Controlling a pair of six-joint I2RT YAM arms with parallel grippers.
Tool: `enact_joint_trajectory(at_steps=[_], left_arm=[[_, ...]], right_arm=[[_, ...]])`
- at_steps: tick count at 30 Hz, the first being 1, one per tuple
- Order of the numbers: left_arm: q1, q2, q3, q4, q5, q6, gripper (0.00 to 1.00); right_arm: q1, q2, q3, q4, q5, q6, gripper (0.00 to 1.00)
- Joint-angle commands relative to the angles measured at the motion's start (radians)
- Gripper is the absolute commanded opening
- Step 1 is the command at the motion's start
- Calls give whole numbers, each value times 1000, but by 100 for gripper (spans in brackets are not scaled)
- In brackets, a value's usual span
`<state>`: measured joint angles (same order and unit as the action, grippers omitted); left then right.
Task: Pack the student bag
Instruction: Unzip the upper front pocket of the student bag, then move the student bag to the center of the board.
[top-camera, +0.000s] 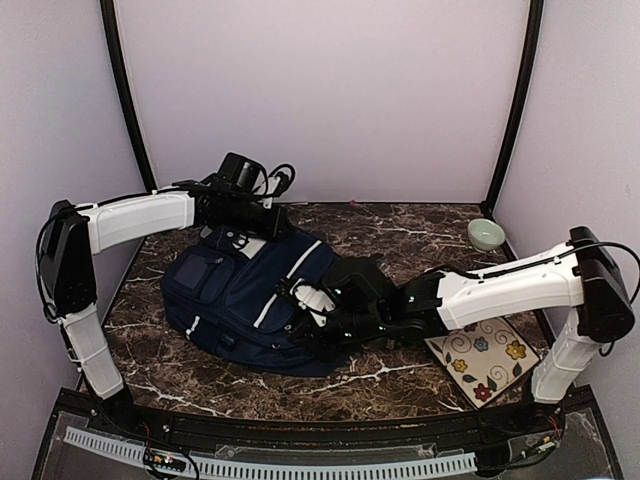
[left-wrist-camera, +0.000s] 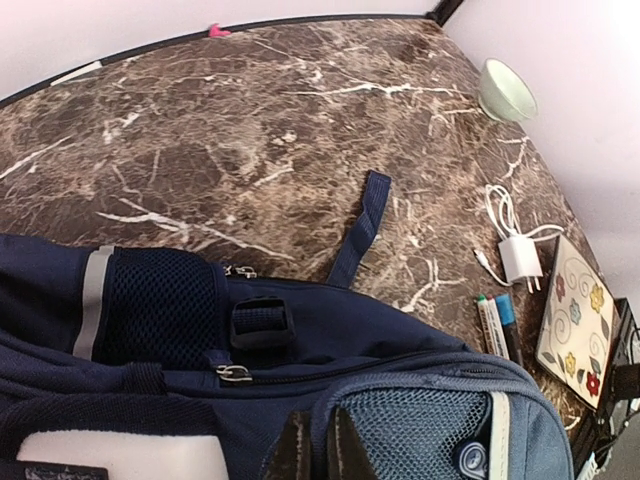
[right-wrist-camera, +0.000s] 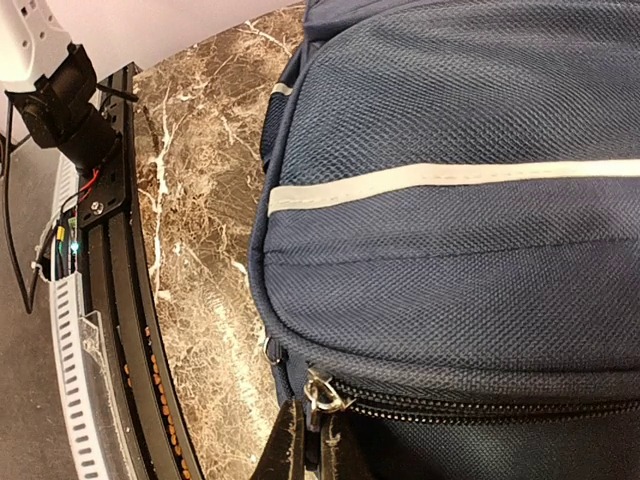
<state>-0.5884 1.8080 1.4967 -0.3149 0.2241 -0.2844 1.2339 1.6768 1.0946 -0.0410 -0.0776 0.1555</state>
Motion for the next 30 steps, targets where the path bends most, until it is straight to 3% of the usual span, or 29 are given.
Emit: enact_joint_trajectory(at_steps=[1, 4, 5, 9, 12, 14, 16, 21, 26, 30], left_arm=[[36, -104, 5, 165, -141, -40, 0], [37, -126, -8, 124, -149, -24, 1], [36, -133, -9, 105, -152, -18, 8], [37, -190, -9, 12, -187, 30, 58], [67, -261, -18, -91, -220, 60, 80], [147, -310, -45, -155, -182, 27, 87], [270, -372, -137, -161, -157, -17, 88], [457, -487, -421, -69, -165, -152, 83], [519, -584, -678, 11, -267, -284, 77], [519, -633, -834, 114, -182, -329, 68]], right_arm=[[-34, -22, -16, 48, -108, 83, 0], [-138, -68, -80, 58, -67, 143, 0], [-172, -75, -93, 51, -55, 150, 0], [-290, -130, -103, 29, -47, 141, 0], [-345, -137, -80, 10, -49, 109, 0], [-360, -129, -34, -14, -50, 78, 0], [-367, -112, 3, -41, -48, 52, 0], [-372, -91, 33, -70, -64, 32, 0], [-372, -99, -4, -65, -64, 33, 0], [-384, -97, -8, -65, -64, 33, 0]])
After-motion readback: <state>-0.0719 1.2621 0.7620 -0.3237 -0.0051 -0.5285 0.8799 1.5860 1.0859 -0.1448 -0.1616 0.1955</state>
